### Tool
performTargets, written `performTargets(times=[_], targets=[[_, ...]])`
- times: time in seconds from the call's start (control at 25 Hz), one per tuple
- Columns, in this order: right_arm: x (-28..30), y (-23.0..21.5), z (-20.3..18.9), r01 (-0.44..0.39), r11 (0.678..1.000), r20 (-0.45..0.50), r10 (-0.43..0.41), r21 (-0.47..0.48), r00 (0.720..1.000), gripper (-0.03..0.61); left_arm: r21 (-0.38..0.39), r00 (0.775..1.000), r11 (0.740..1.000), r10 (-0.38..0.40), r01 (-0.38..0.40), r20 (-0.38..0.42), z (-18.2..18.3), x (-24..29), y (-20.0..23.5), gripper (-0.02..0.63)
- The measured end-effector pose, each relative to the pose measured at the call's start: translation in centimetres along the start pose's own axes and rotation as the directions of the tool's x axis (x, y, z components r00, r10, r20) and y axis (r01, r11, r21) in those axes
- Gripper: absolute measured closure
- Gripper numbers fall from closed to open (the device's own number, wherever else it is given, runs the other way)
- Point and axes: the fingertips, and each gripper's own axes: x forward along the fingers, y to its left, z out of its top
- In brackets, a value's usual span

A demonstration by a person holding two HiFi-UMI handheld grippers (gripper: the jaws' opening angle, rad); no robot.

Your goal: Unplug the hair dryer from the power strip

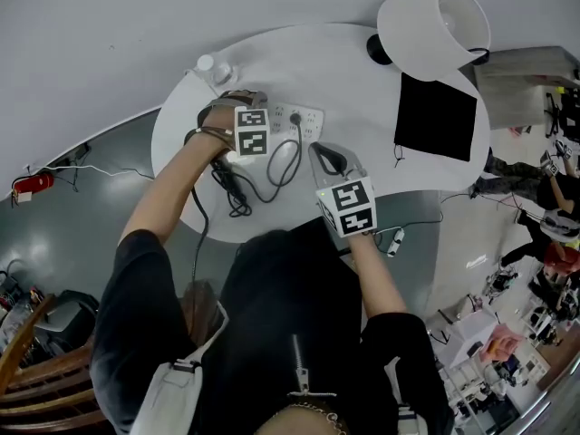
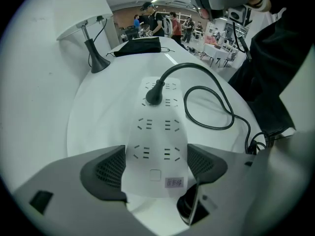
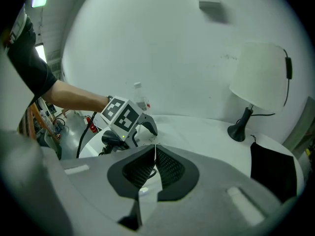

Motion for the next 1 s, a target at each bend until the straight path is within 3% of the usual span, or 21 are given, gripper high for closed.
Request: performTargets(times=[0.24,0.6,0.8,1.0], targets=[[1.4,0.6,0.0,-0.018,0.999,-0.058,0.015,-0.05,0.998,0.563,0.012,1.0,1.0,0.006,-0.005,-0.029,0.1,0.2,-0.2,0.239],[4.6,-0.4,-0.6,-0.005,0.984,-0.17,-0.025,-0.176,0.985,0.473,0.008,1.0,1.0,-0.008,0.008,-0.028,0.1,0.6,-0.1,0.236],[6.4,-0.7,-1.3,-0.059,0.954,-0.255,-0.019,-0.295,0.967,0.421,0.004,0.999,1.0,-0.012,0.012,-0.031,0.1,0.7,0.0,0.235],[7.3,-1.1,-1.6,-0.118,0.926,-0.271,0.018,-0.36,0.962,0.414,0.001,0.999,1.0,-0.018,0.018,-0.029,0.1,0.9,0.1,0.234]])
